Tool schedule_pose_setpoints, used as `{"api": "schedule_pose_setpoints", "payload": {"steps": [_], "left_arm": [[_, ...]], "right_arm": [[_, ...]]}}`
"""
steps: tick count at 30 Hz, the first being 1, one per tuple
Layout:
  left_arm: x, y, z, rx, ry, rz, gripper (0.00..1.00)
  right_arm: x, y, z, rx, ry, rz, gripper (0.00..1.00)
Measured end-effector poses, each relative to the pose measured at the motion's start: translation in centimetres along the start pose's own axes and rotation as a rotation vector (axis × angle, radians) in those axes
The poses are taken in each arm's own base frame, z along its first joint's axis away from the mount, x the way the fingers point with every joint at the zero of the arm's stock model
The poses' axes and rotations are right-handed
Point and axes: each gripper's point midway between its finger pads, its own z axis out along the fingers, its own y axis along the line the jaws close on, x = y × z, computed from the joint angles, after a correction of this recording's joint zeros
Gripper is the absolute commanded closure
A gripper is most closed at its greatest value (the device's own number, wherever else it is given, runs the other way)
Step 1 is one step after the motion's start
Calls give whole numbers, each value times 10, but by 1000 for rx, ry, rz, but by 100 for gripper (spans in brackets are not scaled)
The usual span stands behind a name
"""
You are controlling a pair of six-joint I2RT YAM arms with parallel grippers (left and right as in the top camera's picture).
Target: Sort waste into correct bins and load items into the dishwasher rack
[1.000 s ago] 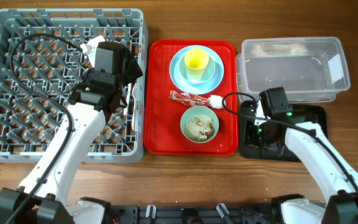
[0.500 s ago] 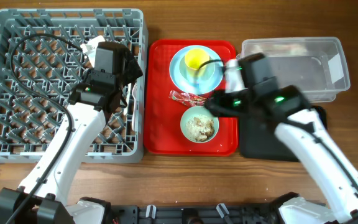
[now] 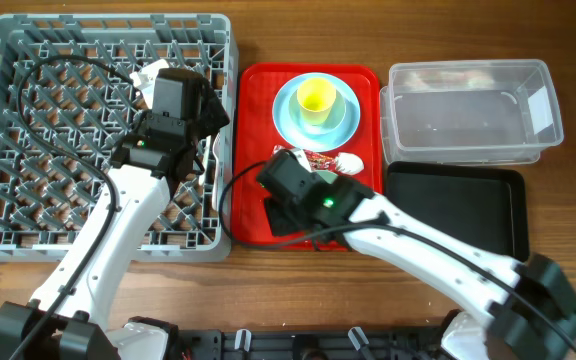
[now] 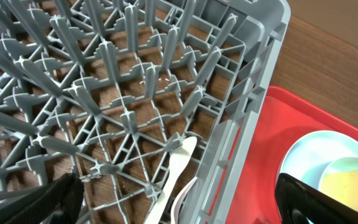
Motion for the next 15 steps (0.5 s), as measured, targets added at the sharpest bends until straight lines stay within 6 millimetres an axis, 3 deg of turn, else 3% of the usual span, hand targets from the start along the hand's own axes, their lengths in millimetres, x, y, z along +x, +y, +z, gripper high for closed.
{"api": "schedule_pose_setpoints", "payload": {"steps": [5, 7, 12, 15], "left_arm": [[-2, -1, 0, 6, -8, -3, 0], [-2, -2, 0, 6, -9, -3, 0], [-3, -2, 0, 8, -12, -4, 0], [-3, -2, 0, 9, -12, -4, 0]], "right_arm": [[-4, -4, 41, 59, 0, 1, 53], [-4, -5, 54, 73, 5, 5, 54], [1, -11, 65, 111, 26, 5, 67], [4, -17, 67, 142, 35, 1, 67]]}}
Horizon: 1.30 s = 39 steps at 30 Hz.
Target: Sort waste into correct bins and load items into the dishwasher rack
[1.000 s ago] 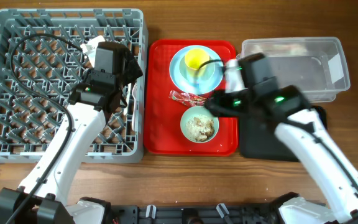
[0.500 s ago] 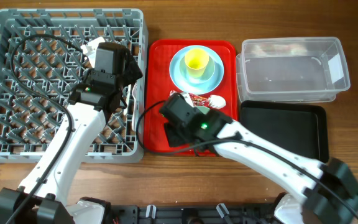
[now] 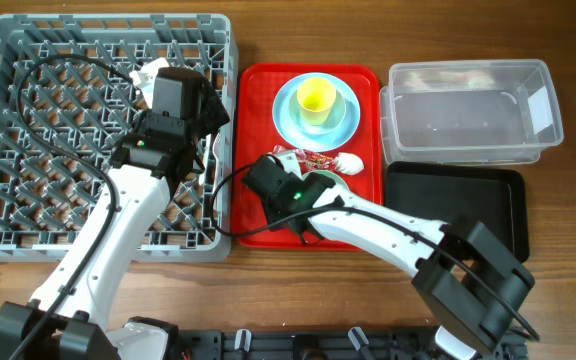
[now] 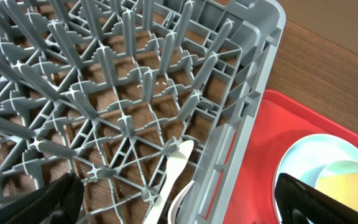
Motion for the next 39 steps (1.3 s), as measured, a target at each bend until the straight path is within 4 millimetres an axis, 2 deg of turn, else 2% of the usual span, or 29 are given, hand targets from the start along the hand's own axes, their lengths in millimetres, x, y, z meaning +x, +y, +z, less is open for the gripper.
{"api": "schedule_pose_setpoints", "payload": {"steps": [3, 4, 5, 10, 13, 16, 19, 20, 21, 22, 27, 30, 32, 35, 39], "left_arm": [[0, 0, 0, 0, 0, 0, 0], [0, 0, 0, 0, 0, 0, 0], [0, 0, 0, 0, 0, 0, 0], [0, 0, 0, 1, -2, -1, 0], [-1, 0, 0, 1, -2, -1, 0], [0, 0, 0, 2, -2, -1, 0], [0, 0, 0, 1, -2, -1, 0], [-1, 0, 0, 1, -2, -1, 0], [0, 0, 0, 1, -2, -1, 0], [0, 0, 0, 1, -2, -1, 0], [0, 0, 0, 1, -2, -1, 0], [0, 0, 0, 1, -2, -1, 0], [0, 0, 0, 2, -2, -1, 0], [0, 0, 0, 2, -2, -1, 0], [0, 0, 0, 2, -2, -1, 0]], "right_arm": [[1, -2, 0, 9, 4, -1, 76], [3, -3, 0, 15, 10, 0, 90], [6, -5, 0, 22, 21, -4, 96], [10, -9, 0, 42, 38, -10, 96], [10, -15, -14, 56, 58, -11, 96], [-4, -25, -49, 49, 28, 21, 96], [-36, -56, -118, 33, -96, 114, 96], [-39, -64, -129, 35, -118, 133, 96], [-45, -87, -158, 43, -179, 187, 96], [-44, -105, -174, 54, -199, 231, 96], [-24, -190, -217, 144, -249, 464, 96], [-15, -215, -224, 151, -263, 557, 96], [-7, -226, -221, 145, -256, 601, 96], [-2, -235, -206, 113, -239, 632, 96], [5, -237, -173, 12, -198, 644, 96]]}}
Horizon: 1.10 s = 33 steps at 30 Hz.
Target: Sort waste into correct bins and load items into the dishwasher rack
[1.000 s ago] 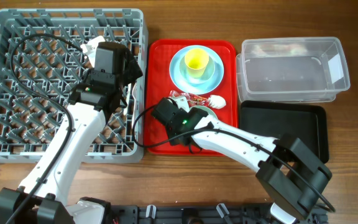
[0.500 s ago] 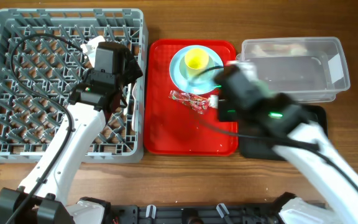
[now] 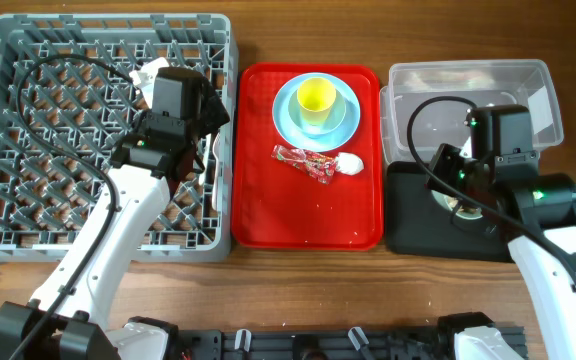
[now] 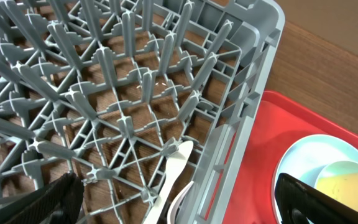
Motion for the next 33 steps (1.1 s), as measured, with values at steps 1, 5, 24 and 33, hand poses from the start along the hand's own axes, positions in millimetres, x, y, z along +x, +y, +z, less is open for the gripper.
{"api": "schedule_pose_setpoints", "payload": {"steps": [1, 5, 24, 33], "left_arm": [[0, 0, 0, 0, 0, 0, 0], [1, -1, 0, 7, 5, 0, 0], [3, -4, 0, 23, 16, 0, 0], [3, -4, 0, 24, 17, 0, 0]], "right_arm": [[3, -1, 5, -24, 17, 6, 96], [8, -8, 12, -173, 84, 28, 96], [25, -26, 44, -682, 119, 129, 96], [2, -42, 24, -788, 26, 281, 95]]}}
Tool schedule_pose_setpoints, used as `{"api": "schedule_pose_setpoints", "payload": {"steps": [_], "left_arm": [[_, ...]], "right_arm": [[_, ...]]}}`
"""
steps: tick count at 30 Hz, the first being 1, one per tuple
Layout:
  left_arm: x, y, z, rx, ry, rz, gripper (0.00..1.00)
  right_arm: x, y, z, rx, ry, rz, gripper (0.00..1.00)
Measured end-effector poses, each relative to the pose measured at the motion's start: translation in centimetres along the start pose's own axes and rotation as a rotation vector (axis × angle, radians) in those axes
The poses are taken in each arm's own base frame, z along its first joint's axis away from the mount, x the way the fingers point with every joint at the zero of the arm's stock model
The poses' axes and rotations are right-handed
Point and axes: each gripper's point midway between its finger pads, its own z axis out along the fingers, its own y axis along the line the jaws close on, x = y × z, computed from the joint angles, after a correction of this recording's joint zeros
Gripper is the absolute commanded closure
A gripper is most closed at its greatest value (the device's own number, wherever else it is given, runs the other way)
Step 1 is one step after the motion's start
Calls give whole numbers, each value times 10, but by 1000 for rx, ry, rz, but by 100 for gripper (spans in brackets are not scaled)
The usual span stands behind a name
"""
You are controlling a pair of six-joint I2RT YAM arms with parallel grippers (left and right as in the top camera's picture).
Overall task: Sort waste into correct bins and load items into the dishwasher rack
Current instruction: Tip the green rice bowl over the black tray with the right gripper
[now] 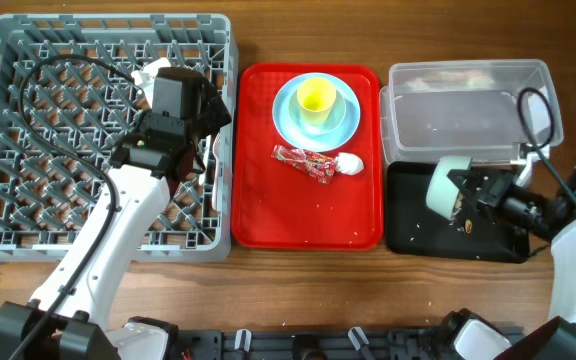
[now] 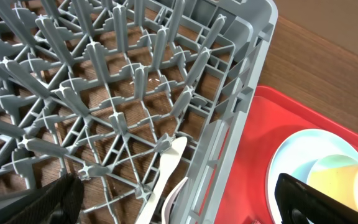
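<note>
My left gripper (image 2: 179, 199) hangs open over the right edge of the grey dishwasher rack (image 1: 108, 250), with white plastic cutlery (image 2: 163, 171) lying in the rack below it. Over the black tray (image 1: 418, 225), my right gripper (image 1: 471, 190) is shut on a white bowl (image 1: 446, 186) tipped on its side. Crumbs lie scattered on that tray. On the red tray (image 1: 308, 215) stand a pale blue plate (image 1: 290, 118) with a yellow cup (image 1: 316, 97), a red wrapper (image 1: 306, 160) and a white crumpled scrap (image 1: 349, 164).
A clear plastic bin (image 1: 468, 110) stands behind the black tray at the right. The rack fills the left of the wooden table. The right arm's cable loops over the bin's right end.
My right arm now reaches in from the right and the bowl is turned on its side over the black tray, where crumbs show. The left arm has barely shifted.
My right gripper was low on the front of the red tray, then at a bowl there. Later it held the bowl over the black tray. Now the bowl is tipped there and the red tray's front is bare. The left gripper stayed open over the rack.
</note>
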Motion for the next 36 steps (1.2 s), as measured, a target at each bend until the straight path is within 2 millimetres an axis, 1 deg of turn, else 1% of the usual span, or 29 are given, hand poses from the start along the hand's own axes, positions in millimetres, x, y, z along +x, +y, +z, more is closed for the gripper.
{"api": "schedule_pose_setpoints", "payload": {"steps": [3, 6, 9, 11, 15, 20, 21, 23, 25, 27, 30, 33, 35, 36], "left_arm": [[0, 0, 0, 0, 0, 0, 0], [0, 0, 0, 0, 0, 0, 0], [0, 0, 0, 0, 0, 0, 0], [0, 0, 0, 0, 0, 0, 0], [0, 0, 0, 0, 0, 0, 0], [0, 0, 0, 0, 0, 0, 0], [0, 0, 0, 0, 0, 0, 0], [0, 0, 0, 0, 0, 0, 0], [0, 0, 0, 0, 0, 0, 0], [0, 0, 0, 0, 0, 0, 0], [0, 0, 0, 0, 0, 0, 0], [0, 0, 0, 0, 0, 0, 0], [0, 0, 0, 0, 0, 0, 0], [0, 0, 0, 0, 0, 0, 0]], "right_arm": [[-7, -5, -8, -9, -46, 24, 96], [-2, -15, -9, -7, -58, 46, 96], [1, -15, -9, -20, -57, 53, 96], [-1, -9, -9, -58, -62, 54, 96], [-15, 13, -12, -195, -86, 85, 96], [-12, 16, -13, -215, -68, 171, 96], [-13, 16, -13, -216, -71, 178, 96], [-22, 17, -18, -231, -97, 183, 96], [-25, 21, -22, -265, -101, 198, 96], [-24, 28, -24, -308, -89, 207, 96], [-22, 33, -25, -338, -78, 217, 96], [-15, 41, -28, -393, -46, 286, 96], [-18, 41, -28, -391, -57, 242, 96], [-18, 40, -28, -385, -57, 249, 96]]}}
